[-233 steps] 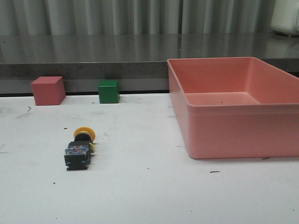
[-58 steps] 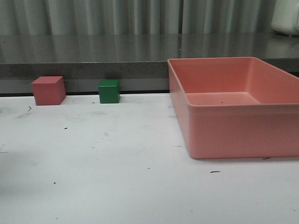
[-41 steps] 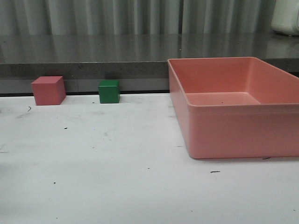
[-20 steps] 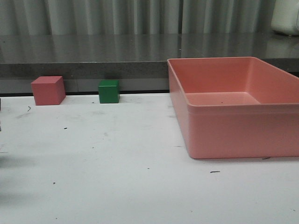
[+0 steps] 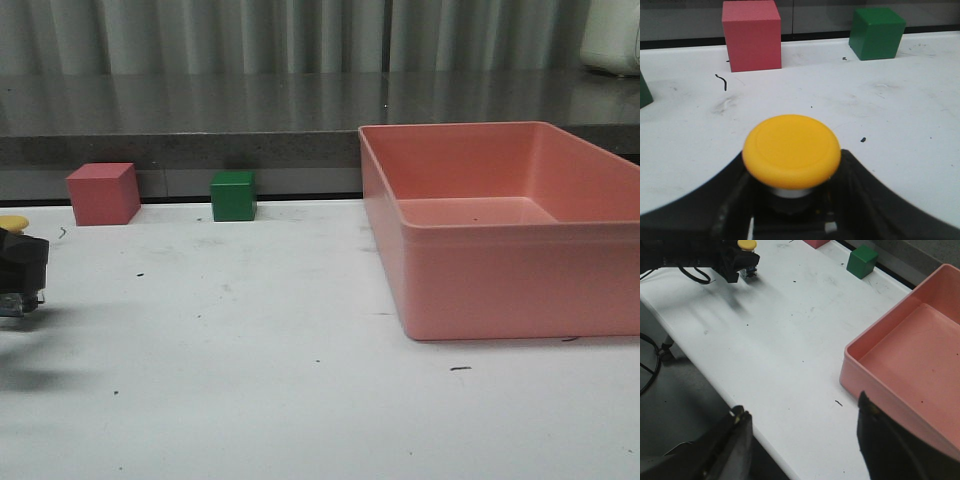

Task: Place and stand button with both arms
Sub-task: 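Move the button toward the robot's left side and turn it upright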

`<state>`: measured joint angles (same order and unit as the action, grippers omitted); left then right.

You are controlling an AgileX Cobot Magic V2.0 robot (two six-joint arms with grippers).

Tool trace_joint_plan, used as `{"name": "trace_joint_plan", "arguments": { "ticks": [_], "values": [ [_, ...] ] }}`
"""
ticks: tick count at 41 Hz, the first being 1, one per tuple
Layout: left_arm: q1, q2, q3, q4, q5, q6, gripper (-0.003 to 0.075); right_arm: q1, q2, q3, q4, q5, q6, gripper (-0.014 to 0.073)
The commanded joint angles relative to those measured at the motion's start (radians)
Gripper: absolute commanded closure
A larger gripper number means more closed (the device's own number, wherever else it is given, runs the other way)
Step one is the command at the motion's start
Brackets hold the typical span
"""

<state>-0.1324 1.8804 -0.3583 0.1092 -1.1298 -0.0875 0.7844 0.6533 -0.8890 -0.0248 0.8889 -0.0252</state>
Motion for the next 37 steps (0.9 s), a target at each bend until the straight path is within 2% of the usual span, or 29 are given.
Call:
{"name": "trace_joint_plan", "arguments": {
  "ticks": [1,14,30,37],
  "values": [
    [0.003,-0.008,-0.03,-0.005,-0.237,-0.011,0.0585,-0.005,-0.001,-0.021,0.0,-0.066,-0.008,0.0118],
    [0.003,0.005,-0.014,-0.005,-0.237,-0.011,0.0558,-0.005,-0.001,-0.021,0.0,-0.066,-0.008,0.0118],
    [0.003,0.005,0.0,-0.005,-0.237,-0.011,0.0224,-0.005,-0.001,-0.021,0.0,-0.066,-0.008,0.0118],
    [0.003,-0.007,0.02,-0.01,-0.237,-0.011,0.0203,-0.005,-0.001,-0.021,0.0,-0.066,-0.008,0.0118]
  ]
}}
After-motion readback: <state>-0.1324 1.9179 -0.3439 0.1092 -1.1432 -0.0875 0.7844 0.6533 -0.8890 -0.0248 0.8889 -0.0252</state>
